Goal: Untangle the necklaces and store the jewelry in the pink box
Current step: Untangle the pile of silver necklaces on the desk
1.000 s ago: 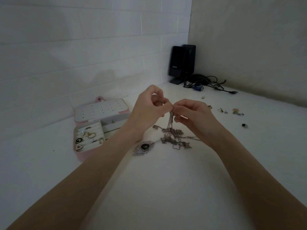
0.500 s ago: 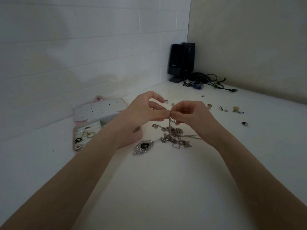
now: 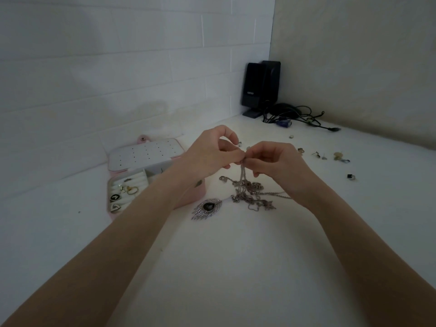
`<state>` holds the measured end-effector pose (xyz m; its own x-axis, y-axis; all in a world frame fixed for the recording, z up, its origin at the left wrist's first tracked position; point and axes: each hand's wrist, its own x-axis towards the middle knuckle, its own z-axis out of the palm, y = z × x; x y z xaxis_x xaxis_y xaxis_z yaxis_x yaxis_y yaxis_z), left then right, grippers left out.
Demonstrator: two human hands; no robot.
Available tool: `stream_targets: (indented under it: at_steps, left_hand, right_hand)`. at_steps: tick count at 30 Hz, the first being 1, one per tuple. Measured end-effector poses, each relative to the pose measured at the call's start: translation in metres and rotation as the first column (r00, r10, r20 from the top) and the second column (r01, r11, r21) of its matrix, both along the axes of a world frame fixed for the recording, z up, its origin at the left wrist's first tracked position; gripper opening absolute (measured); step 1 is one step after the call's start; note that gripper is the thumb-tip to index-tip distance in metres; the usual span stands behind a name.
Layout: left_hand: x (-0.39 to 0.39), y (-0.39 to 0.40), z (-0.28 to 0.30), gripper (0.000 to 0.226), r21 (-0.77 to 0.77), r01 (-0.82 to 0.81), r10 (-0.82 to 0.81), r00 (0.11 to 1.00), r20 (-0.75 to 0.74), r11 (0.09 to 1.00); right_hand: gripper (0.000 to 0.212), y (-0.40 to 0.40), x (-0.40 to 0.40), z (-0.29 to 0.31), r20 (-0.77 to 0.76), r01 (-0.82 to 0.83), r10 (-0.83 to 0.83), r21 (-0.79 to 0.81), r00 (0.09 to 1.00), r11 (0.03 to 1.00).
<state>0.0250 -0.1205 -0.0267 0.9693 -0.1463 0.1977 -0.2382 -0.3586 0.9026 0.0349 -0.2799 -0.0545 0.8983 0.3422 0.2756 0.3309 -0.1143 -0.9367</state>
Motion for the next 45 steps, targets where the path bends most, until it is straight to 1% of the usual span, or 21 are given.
stream_targets:
  at_steps: [2, 6, 8, 10, 12, 14, 15, 17, 19, 20, 22, 24, 25, 29, 33, 34, 36, 39, 42, 44, 45]
  left_hand:
    - [-0.001, 0.001, 0.000, 0.019, 0.007, 0.010, -0.010, 1.000, -0.024, 1.000]
    - [-0.002, 0.007, 0.001, 0.014, -0.066, 0.065, -0.075, 0.983, -0.169, 0.996]
    - [-0.003, 0.010, 0.000, 0.013, -0.130, 0.076, -0.105, 0.967, -0.232, 0.989]
    - [-0.002, 0.010, -0.002, 0.013, -0.236, 0.054, -0.121, 0.953, -0.277, 0.970]
    - [-0.003, 0.006, -0.004, 0.015, -0.326, -0.007, -0.098, 0.948, -0.302, 0.945]
    - [-0.003, -0.002, -0.008, 0.019, -0.375, -0.086, -0.041, 0.947, -0.318, 0.923]
    - [-0.003, -0.006, -0.010, 0.019, -0.374, -0.123, -0.003, 0.947, -0.320, 0.919]
    - [-0.002, -0.012, -0.015, 0.016, -0.305, -0.178, 0.087, 0.953, -0.289, 0.936]
    - [-0.001, -0.013, -0.015, 0.012, -0.233, -0.208, 0.158, 0.964, -0.214, 0.950]
    - [-0.001, -0.013, -0.014, 0.011, -0.222, -0.209, 0.171, 0.969, -0.177, 0.952]
    - [-0.001, -0.012, -0.013, 0.013, -0.221, -0.196, 0.172, 0.977, -0.124, 0.955]
    - [-0.002, -0.011, -0.011, 0.014, -0.215, -0.170, 0.151, 0.983, -0.101, 0.962]
    - [-0.003, -0.010, -0.010, 0.015, -0.205, -0.151, 0.132, 0.986, -0.102, 0.967]
    - [-0.002, -0.003, -0.005, 0.017, -0.148, -0.056, 0.031, 0.986, -0.167, 0.987]
    - [-0.002, -0.002, -0.009, 0.019, -0.025, -0.008, 0.003, 0.985, -0.174, 1.000]
    - [-0.002, -0.003, -0.009, 0.019, -0.019, 0.000, -0.003, 0.985, -0.173, 1.000]
    - [-0.003, -0.005, -0.011, 0.020, -0.090, -0.013, -0.003, 0.983, -0.182, 0.996]
    - [-0.004, -0.006, -0.015, 0.022, -0.292, -0.077, -0.008, 0.960, -0.280, 0.953]
    - [-0.004, -0.008, -0.013, 0.019, -0.495, -0.119, -0.100, 0.914, -0.393, 0.861]
    - [-0.004, -0.009, -0.010, 0.019, -0.598, -0.140, -0.158, 0.895, -0.418, 0.789]
    - [-0.004, -0.010, -0.008, 0.020, -0.617, -0.139, -0.168, 0.896, -0.412, 0.775]
  right_hand:
    - [0.007, -0.001, 0.000, 0.000, -0.007, -0.007, 0.007, -0.001, 1.000, 1.000]
    - [0.002, -0.003, 0.001, -0.001, -0.068, -0.084, 0.082, -0.014, 0.994, 0.996]
    - [0.005, -0.003, 0.001, -0.002, -0.120, -0.154, 0.157, 0.033, 0.980, 0.987]
    - [0.005, -0.003, 0.001, -0.002, -0.143, -0.197, 0.212, 0.115, 0.967, 0.974]
    - [0.006, -0.002, 0.001, 0.000, -0.122, -0.195, 0.216, 0.164, 0.969, 0.967]
    - [0.009, -0.001, 0.001, 0.000, -0.033, -0.136, 0.140, 0.099, 0.990, 0.986]
    - [0.011, 0.001, 0.002, -0.001, 0.047, -0.081, 0.080, 0.019, 0.996, 0.997]
    - [0.011, 0.004, 0.003, -0.003, 0.218, 0.049, -0.018, -0.138, 0.976, 0.989]
    - [0.006, 0.006, 0.004, -0.004, 0.286, 0.116, -0.063, -0.174, 0.956, 0.978]
    - [0.004, 0.006, 0.003, -0.003, 0.267, 0.116, -0.075, -0.143, 0.961, 0.983]
    - [0.006, 0.003, 0.003, -0.002, 0.158, 0.097, -0.090, -0.036, 0.983, 0.995]
    - [0.007, 0.000, 0.003, -0.001, 0.049, 0.081, -0.084, 0.066, 0.995, 0.995]
    - [0.007, 0.000, 0.003, -0.001, 0.022, 0.083, -0.085, 0.090, 0.996, 0.993]
    - [0.005, 0.000, 0.002, -0.001, -0.029, 0.099, -0.098, 0.054, 0.995, 0.994]
    - [0.003, 0.003, -0.001, -0.001, -0.006, 0.080, -0.081, -0.078, 0.997, 0.994]
    - [0.004, 0.004, -0.001, -0.001, -0.002, 0.075, -0.075, -0.092, 0.997, 0.993]
    - [0.007, 0.004, -0.002, 0.000, 0.000, 0.066, -0.066, -0.089, 0.998, 0.994]
    - [0.008, 0.005, -0.003, 0.002, 0.001, 0.048, -0.048, -0.063, 0.999, 0.997]
    - [0.007, 0.005, -0.003, 0.004, 0.017, 0.046, -0.046, -0.011, 0.999, 0.999]
    - [0.007, 0.003, -0.003, 0.005, -0.003, 0.030, -0.030, 0.065, 1.000, 0.997]
    - [0.008, 0.003, -0.002, 0.005, -0.020, 0.019, -0.017, 0.102, 1.000, 0.995]
